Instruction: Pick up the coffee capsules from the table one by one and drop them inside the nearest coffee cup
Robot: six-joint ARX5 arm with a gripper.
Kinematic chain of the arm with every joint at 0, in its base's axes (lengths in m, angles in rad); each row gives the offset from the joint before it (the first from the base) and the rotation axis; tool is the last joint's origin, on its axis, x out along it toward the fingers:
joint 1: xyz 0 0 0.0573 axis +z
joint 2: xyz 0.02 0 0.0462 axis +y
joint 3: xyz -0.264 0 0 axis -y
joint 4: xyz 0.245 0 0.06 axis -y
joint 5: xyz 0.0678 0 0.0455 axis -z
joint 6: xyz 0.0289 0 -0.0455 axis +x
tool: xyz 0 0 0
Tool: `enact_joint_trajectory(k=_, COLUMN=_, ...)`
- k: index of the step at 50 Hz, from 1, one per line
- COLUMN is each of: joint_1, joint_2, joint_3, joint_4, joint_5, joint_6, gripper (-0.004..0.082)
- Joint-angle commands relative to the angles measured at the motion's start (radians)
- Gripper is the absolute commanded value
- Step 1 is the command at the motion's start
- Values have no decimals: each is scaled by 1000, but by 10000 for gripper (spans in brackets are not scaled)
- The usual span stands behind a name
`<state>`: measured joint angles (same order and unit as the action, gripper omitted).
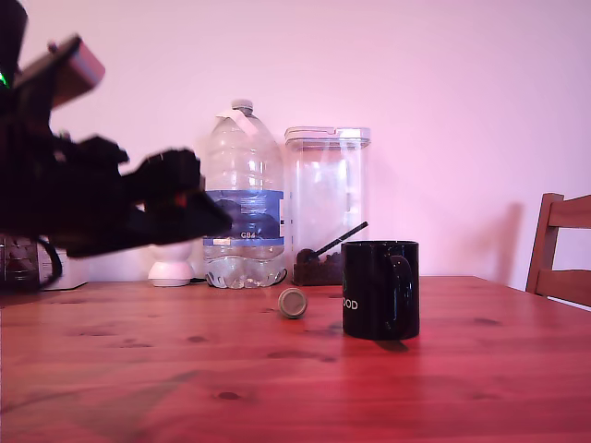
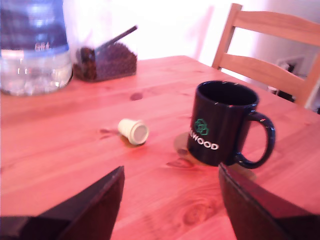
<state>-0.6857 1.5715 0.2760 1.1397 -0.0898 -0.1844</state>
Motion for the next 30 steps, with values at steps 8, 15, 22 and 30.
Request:
enact_joint_trajectory(k=8, joint_1=-7, joint_2=110, joint_3=-13, joint_4=121, joint_5=-24, joint_6=-62, gripper=546)
enact_joint_trajectory(k=15, joint_1=-10, joint_2=163, joint_3=11, joint_4=156, joint_5=-36, joint_6=-81, gripper=546)
enact_joint_trajectory(k=22, joint_1=-9, joint_2=213, joint_3=59, joint_4=155, joint_5=-44, joint_6=-81, gripper=546)
enact_joint_trajectory(k=30, joint_1=-9, joint_2=270, joint_3=112, joint_4=160, joint_5=-70, joint_6=-81, gripper=546)
